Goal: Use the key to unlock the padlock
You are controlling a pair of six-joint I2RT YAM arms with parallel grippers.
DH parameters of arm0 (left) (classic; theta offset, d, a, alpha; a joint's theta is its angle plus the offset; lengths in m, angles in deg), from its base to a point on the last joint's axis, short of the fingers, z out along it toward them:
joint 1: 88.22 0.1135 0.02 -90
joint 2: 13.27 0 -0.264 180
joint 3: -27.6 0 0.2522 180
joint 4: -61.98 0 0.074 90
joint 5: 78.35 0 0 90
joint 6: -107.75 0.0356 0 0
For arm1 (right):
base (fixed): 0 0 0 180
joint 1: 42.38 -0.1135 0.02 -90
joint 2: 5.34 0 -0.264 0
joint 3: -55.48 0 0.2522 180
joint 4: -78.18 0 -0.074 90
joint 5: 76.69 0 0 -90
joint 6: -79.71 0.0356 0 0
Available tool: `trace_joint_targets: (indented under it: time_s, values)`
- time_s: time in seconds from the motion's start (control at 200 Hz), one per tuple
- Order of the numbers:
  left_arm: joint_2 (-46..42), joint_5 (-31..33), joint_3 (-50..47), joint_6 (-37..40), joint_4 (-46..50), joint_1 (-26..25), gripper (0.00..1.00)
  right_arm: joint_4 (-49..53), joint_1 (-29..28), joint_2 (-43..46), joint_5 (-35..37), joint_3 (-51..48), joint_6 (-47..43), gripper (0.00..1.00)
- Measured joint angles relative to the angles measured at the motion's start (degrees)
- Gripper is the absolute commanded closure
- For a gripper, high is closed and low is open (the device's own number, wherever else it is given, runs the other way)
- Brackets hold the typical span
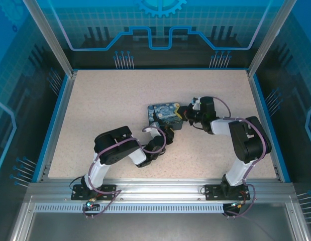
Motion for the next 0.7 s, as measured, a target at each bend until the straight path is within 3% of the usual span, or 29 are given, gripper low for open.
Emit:
trace_joint_targets:
  time_s: [0.155, 0.285, 0.405, 0.7]
  values:
    - [-0.02, -0.04, -0.02, -0.07, -0.24, 0.00, 1.00, -0.13, 0.04, -0.07, -0.02, 0.00, 0.02, 1.00]
    - [0.00, -0.28, -0.11, -0.02, -0.59, 0.02, 1.00, -0.13, 0.09, -0.09, -0.20, 0.04, 0.00, 1.00]
    - [0.00, -0.87, -0.20, 0.17, -0.92, 0.07, 0.81, -0.11, 0.13, -0.11, -0.20, 0.09, 0.00, 1.00]
    - [0.04, -1.25, 0.17, 1.44, -0.26, 0.07, 0.69, -0.15, 0.35, -0.20, -0.44, 0.11, 0.00, 1.00]
